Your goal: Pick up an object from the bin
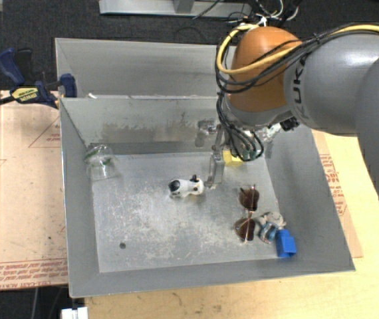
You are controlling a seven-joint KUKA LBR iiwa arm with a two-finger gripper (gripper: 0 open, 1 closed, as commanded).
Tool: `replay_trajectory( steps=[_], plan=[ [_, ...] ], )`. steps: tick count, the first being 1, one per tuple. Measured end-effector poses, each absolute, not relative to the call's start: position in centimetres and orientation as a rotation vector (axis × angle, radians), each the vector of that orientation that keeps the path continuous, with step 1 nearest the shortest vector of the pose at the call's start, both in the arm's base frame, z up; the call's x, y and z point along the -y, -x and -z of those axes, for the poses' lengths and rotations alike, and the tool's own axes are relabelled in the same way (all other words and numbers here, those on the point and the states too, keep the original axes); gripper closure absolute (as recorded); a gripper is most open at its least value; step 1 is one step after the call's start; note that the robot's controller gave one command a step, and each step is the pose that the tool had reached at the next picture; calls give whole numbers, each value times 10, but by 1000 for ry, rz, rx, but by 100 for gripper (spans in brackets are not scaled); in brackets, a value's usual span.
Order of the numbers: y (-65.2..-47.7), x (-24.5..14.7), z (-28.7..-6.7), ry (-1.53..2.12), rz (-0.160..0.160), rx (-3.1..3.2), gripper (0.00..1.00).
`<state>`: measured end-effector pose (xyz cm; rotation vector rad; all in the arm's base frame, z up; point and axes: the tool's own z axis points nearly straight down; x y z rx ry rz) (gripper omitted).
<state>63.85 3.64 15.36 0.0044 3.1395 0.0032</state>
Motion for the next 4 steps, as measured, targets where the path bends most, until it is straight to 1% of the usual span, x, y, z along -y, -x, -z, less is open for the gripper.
replay_trajectory(
  steps=[1, 2, 3, 4],
  plan=[
    [-639, -36, -154, -4, -3, -3139, 0],
    [-614, 5, -106, 22, -4, -3133, 0],
    [-605, 20, -90, 18, -1, -3138, 0],
    [-623, 15, -77, 205, 1, -3136, 0]
  ],
)
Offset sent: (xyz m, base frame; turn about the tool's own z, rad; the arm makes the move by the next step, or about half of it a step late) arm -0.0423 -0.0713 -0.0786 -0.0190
